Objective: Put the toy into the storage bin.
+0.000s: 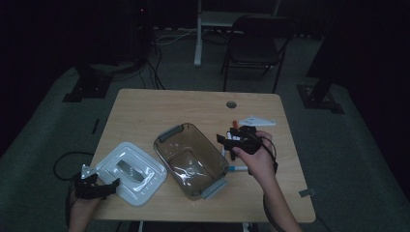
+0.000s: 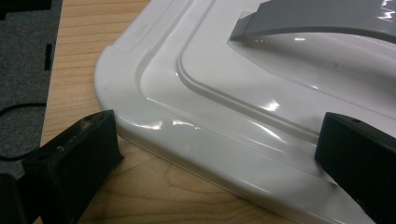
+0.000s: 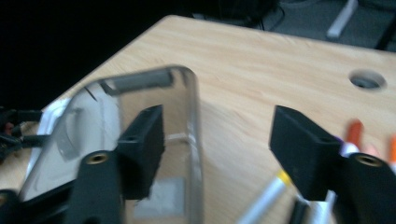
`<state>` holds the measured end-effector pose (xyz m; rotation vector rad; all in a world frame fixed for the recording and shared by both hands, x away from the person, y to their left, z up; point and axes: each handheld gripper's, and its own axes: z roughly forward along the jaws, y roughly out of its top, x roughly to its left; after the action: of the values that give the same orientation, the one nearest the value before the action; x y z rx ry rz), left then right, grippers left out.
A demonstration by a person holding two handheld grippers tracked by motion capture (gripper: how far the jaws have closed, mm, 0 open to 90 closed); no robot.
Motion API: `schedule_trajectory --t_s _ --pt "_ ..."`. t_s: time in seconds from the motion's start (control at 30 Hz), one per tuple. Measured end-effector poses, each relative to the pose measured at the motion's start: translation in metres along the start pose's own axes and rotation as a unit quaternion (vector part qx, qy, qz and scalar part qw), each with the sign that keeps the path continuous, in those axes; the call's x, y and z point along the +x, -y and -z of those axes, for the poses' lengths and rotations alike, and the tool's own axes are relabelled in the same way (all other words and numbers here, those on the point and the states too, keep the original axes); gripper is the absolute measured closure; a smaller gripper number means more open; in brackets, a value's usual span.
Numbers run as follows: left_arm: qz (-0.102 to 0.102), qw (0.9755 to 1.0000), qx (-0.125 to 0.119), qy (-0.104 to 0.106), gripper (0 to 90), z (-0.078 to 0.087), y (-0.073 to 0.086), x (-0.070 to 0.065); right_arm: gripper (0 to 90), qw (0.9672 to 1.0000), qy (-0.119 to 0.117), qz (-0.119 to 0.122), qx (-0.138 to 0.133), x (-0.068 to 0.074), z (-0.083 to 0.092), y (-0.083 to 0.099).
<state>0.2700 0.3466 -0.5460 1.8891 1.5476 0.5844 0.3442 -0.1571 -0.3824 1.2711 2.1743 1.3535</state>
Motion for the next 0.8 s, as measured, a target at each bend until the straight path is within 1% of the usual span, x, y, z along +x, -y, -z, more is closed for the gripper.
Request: schedule_trajectory --t_s 0.03,0.07,0.13,0.17,0.2,0.23,0.27,0.3,0.33,0.37,0.47,0.5,0.57,0.63,0.67,0.7,0.77,0.8 --pt "0.0 1.0 0.0 0.0 0.5 0.0 0.0 0.0 36.8 1.0 0.005 -0.005 0.003 -0.006 0.002 0.002" --pt "0.0 1.0 0.0 0.0 0.5 0.0 0.0 0.0 38.2 0.9995 0.03 -0.011 0.005 -0.023 0.007 0.007" --pt "0.0 1.0 0.0 0.0 0.5 0.0 0.0 0.0 37.7 0.9991 0.039 -0.017 -0.004 -0.034 0.01 0.011" --pt "0.0 1.0 0.0 0.0 0.5 0.0 0.0 0.0 37.9 0.9986 0.05 -0.019 -0.007 -0.043 0.011 0.015" --pt "0.0 1.0 0.0 0.0 0.5 0.0 0.0 0.0 38.0 0.9981 0.056 -0.024 -0.006 -0.048 0.011 0.017" --pt "0.0 1.0 0.0 0.0 0.4 0.0 0.0 0.0 38.0 0.9981 0.056 -0.024 -0.006 -0.048 0.011 0.017" --pt "0.001 1.0 0.0 0.0 0.4 0.0 0.0 0.0 38.3 0.9974 0.067 -0.026 -0.006 -0.056 0.012 0.02" --pt "0.001 1.0 0.001 0.0 0.5 0.0 0.0 0.0 38.1 0.9961 0.087 -0.015 -0.009 -0.063 0.012 0.024" --pt "0.0 1.0 0.001 0.0 0.5 0.0 0.0 0.0 38.2 0.9951 0.099 -0.004 -0.004 -0.069 0.011 0.027" --pt "0.0 1.0 0.001 0.0 0.5 0.0 0.0 0.0 38.6 0.9946 0.104 0.001 0.0 -0.072 0.01 0.029" --pt "0.0 1.0 0.001 0.0 0.5 0.0 0.0 0.0 41.7 0.9919 0.124 -0.006 0.027 -0.089 0.005 0.038" --pt "0.0 1.0 0.001 0.0 0.5 0.0 0.0 0.0 44.4 0.9907 0.131 -0.012 0.035 -0.094 0.004 0.041" --pt "0.0 1.0 0.001 0.0 0.5 0.0 0.0 0.0 46.6 0.9892 0.136 -0.026 0.049 -0.106 0.001 0.047" --pt "0.0 1.0 0.001 0.0 0.5 0.0 0.0 0.0 50.2 0.9865 0.143 -0.041 0.068 -0.118 -0.004 0.055" --pt "0.0 1.0 0.001 0.001 0.5 0.0 0.0 0.0 52.7 0.9856 0.147 -0.042 0.071 -0.122 -0.005 0.057" --pt "0.0 1.0 0.001 0.001 0.5 0.0 0.0 0.0 53.2 0.9846 0.151 -0.046 0.075 -0.126 -0.008 0.06" --pt "0.0 1.0 0.001 0.001 0.5 0.0 0.0 0.0 56.8 0.9822 0.155 -0.059 0.089 -0.137 -0.013 0.066" --pt "0.0 1.0 0.001 0.001 0.5 0.0 0.0 0.0 56.8 0.9822 0.155 -0.059 0.089 -0.137 -0.013 0.066"
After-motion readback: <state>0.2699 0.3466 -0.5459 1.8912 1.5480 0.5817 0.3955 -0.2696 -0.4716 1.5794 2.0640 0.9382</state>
